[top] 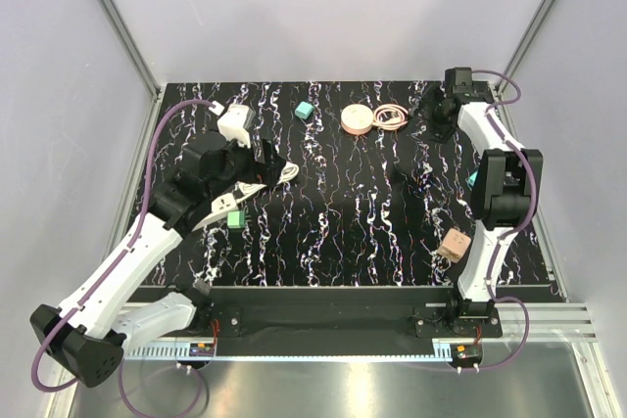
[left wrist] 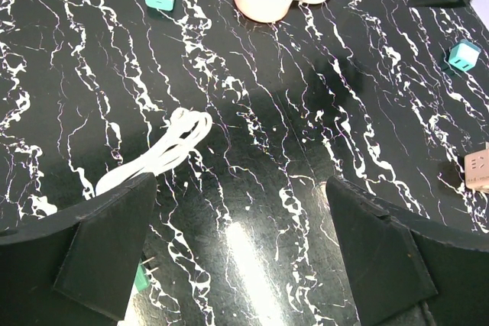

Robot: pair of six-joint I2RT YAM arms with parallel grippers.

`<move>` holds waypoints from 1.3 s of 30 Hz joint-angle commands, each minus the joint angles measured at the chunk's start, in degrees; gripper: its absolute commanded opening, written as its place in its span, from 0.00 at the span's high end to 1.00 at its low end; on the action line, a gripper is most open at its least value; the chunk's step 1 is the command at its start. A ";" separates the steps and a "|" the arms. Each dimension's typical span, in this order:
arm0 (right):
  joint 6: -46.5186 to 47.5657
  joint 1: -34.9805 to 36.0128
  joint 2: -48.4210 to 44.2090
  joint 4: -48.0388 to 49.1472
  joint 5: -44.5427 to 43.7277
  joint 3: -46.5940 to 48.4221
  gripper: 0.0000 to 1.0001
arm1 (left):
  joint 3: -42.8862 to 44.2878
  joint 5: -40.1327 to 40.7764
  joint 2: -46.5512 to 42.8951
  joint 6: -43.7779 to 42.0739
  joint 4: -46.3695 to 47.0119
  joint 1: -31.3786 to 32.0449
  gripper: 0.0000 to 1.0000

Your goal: Insert the plug

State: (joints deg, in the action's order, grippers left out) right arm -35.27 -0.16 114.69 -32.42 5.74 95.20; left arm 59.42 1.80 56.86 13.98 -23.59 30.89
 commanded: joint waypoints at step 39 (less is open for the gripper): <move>-2.63 6.93 34.45 -16.96 -14.07 37.78 0.59 | 0.17 0.57 2.03 0.44 1.36 -0.31 0.01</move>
State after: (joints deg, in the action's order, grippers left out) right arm -43.51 6.26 146.56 -39.13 0.67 130.37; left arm 59.42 1.93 59.00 14.00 -24.36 30.87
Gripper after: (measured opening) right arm 0.476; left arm 0.985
